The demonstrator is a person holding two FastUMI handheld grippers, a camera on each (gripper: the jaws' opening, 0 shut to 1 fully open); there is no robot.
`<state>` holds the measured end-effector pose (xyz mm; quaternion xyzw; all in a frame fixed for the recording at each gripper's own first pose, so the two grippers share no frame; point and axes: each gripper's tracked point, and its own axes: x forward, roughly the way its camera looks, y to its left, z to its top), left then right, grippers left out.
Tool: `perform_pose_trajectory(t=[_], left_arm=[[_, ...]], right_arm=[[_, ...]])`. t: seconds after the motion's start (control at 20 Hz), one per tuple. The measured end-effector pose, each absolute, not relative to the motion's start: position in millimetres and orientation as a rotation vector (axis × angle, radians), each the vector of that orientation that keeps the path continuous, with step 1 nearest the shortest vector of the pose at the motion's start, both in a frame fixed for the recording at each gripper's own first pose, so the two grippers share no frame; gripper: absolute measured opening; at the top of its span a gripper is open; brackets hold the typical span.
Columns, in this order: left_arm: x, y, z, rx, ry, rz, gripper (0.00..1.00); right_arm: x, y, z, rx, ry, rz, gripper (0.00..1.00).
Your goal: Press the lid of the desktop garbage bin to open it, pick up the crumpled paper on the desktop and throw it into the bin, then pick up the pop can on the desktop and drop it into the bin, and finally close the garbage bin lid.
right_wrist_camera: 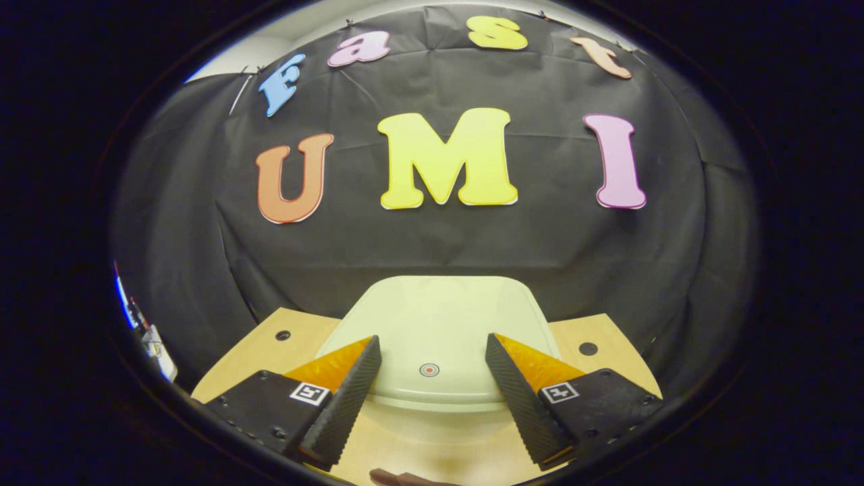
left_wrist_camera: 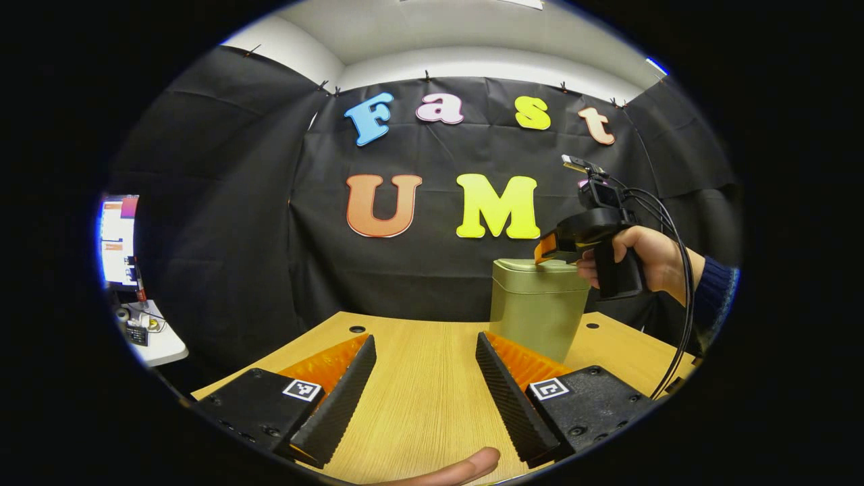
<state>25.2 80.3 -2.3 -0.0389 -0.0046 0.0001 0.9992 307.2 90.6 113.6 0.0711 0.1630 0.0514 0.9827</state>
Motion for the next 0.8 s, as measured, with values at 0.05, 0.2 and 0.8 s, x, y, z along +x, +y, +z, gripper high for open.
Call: perform_pose_trajectory(t=[0.05, 0.2, 0.8], left_arm=[[24.6, 78.1, -1.7, -0.075, -0.010, -0.002, 0.96], [24.4, 75.7, -2.3, -0.060, -0.011, -0.002, 0.96], [32.7, 60.5, -21.2, -0.032, 0.046, 0.009, 0.96]], right_arm=[[307.9, 91.0, 113.7, 0.136, 0.316, 0.098, 0.98], [308.0, 90.3, 110.1, 0.161, 0.282, 0.081, 0.98], [307.1, 91.7, 109.8, 0.160, 0.058, 0.077, 0.98]])
